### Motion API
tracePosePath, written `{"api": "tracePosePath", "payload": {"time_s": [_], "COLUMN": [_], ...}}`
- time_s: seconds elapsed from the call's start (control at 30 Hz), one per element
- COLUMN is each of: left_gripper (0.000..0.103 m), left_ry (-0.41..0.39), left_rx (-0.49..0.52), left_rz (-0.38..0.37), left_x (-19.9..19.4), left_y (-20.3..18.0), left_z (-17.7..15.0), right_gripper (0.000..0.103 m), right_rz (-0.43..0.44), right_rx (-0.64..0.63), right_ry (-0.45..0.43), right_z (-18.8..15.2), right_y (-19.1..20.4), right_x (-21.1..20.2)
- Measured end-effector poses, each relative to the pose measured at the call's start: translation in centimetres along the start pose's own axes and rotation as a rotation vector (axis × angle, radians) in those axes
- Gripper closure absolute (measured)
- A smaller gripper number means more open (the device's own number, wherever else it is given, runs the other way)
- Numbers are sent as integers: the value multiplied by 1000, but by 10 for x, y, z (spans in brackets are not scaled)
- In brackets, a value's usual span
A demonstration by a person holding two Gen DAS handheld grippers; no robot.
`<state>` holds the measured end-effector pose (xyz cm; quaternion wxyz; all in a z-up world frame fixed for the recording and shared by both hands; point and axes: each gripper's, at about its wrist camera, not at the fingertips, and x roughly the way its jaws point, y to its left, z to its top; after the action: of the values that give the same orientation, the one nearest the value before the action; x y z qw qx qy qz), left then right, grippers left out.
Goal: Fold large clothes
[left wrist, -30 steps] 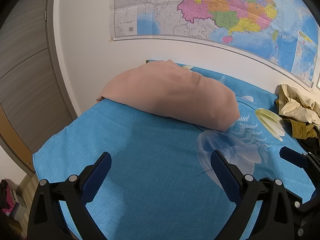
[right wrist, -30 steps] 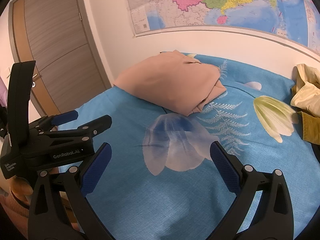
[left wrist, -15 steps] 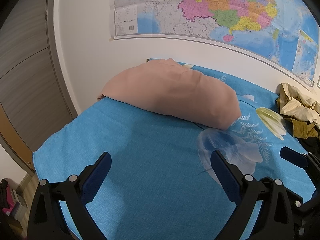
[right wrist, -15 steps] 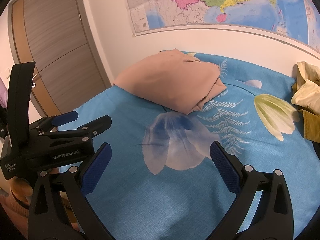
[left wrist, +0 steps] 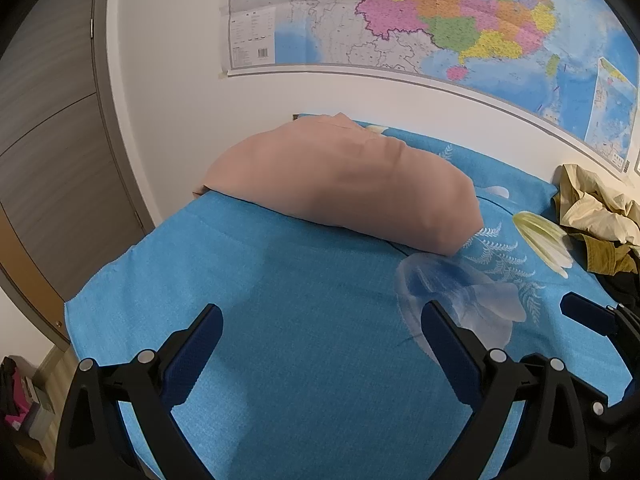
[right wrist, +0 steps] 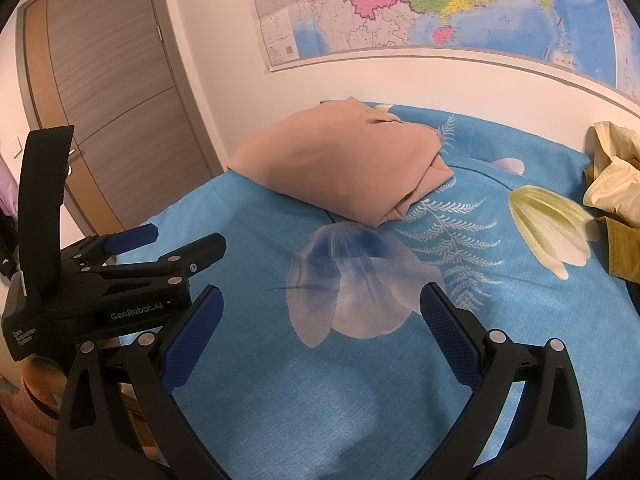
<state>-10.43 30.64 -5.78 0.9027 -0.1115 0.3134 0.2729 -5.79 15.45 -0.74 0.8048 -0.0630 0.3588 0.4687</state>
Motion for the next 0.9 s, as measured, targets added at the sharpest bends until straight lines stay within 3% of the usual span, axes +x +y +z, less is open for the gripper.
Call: {"api": "tracePosePath", "payload": {"time_s": [0.9], "left_gripper": [7], "left_ry": [-14], "left_rx": [3], "left_rz": [2], "left_x": [-8], "left_y": [-3], "left_z": [-2], "right_gripper": [6], "right_rz": [-7], "right_rx": [4], "right_ry": [-11], "right_z": [-1], "right_y": [2], "right_x": [-6]}}
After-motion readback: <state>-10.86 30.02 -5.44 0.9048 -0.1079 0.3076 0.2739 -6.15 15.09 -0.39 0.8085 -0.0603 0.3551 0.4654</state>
